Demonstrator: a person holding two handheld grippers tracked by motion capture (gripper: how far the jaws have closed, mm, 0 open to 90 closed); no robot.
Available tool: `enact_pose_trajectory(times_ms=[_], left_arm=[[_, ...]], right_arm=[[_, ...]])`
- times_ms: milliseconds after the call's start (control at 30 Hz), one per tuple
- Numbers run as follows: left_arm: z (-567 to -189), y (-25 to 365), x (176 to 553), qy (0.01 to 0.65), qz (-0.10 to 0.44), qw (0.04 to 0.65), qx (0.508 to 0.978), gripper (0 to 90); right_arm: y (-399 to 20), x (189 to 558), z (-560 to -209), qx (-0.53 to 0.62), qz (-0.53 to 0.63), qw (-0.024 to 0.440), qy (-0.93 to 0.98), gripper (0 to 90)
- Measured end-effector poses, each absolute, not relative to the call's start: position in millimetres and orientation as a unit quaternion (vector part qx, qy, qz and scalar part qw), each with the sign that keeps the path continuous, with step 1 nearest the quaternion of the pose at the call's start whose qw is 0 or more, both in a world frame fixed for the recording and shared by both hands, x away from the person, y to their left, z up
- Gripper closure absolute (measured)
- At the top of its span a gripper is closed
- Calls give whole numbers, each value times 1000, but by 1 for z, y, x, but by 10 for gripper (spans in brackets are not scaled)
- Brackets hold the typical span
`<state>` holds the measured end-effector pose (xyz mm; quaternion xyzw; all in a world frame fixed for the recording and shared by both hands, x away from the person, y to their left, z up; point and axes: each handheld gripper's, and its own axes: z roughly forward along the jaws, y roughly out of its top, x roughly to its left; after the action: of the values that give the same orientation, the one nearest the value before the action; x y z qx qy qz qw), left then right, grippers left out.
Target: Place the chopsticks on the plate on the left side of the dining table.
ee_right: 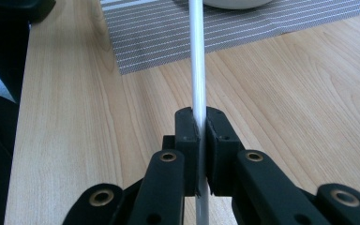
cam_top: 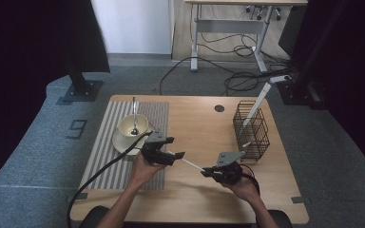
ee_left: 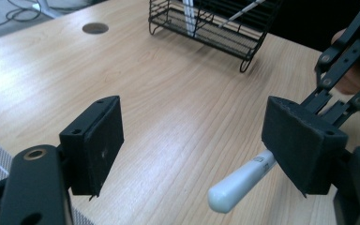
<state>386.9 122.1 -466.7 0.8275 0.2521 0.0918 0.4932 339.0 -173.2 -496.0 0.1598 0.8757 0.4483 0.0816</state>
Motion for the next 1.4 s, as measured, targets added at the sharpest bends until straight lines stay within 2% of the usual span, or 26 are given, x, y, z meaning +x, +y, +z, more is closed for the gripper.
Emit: enact_pose_trajectory(times_ms=[433, 633, 800, 867, 1000, 1067, 1400], left_arm=[[-477, 129, 387, 262, 84, 491, 827, 215], [-473, 132, 387, 246, 44, 499, 830, 169], [-479, 125, 380, 214, 25, 474, 854, 147], [-483, 122, 376, 202, 30, 458, 865, 172], [-488, 117, 370, 166, 35, 432, 886, 294], [-489, 115, 368, 152, 37, 422, 893, 316], [-493, 104, 358, 97, 49, 390, 914, 521]], right_arm=[[-171, 340, -494, 151, 435, 76, 884, 846], [-174, 347, -493, 147, 415, 64, 895, 847], [-173, 355, -493, 122, 386, 48, 913, 846], [-173, 357, -493, 117, 380, 43, 916, 846], [-172, 361, -489, 102, 372, 32, 922, 846], [-171, 362, -488, 94, 367, 27, 925, 847], [-162, 362, -484, 50, 344, 2, 938, 846]])
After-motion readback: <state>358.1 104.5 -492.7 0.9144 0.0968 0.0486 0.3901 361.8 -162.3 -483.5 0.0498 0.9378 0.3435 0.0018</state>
